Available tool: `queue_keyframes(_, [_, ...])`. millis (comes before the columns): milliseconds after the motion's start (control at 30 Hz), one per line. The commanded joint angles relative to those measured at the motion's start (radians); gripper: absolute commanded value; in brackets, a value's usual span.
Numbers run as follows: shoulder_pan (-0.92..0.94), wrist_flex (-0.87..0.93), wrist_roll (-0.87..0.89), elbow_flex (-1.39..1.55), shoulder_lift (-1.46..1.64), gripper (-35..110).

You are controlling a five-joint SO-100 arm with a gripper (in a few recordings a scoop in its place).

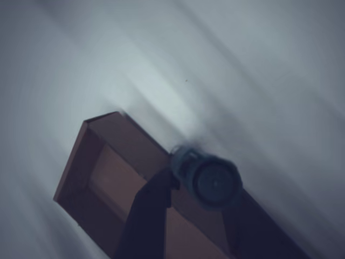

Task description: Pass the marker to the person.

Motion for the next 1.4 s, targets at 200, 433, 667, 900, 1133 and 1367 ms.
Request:
queue_keyframes(200, [0.133, 0.008, 0.014, -0.083, -0.002, -5])
queue_keyframes(433, [0.089, -0.103, -0.023, 0.038, -0.017, 12])
queue_keyframes(667, [0.164, -0.002, -0.051, 0.092, -0.183, 16])
queue_keyframes(900, [0.328, 0.038, -0.084, 0.192, -0.083, 21])
queue_keyframes(1133, [0.568, 0.057, -0.043, 0.012, -0.12, 24])
queue_keyframes(1367, [0.687, 0.043, -0.044, -0.086, -0.133, 27])
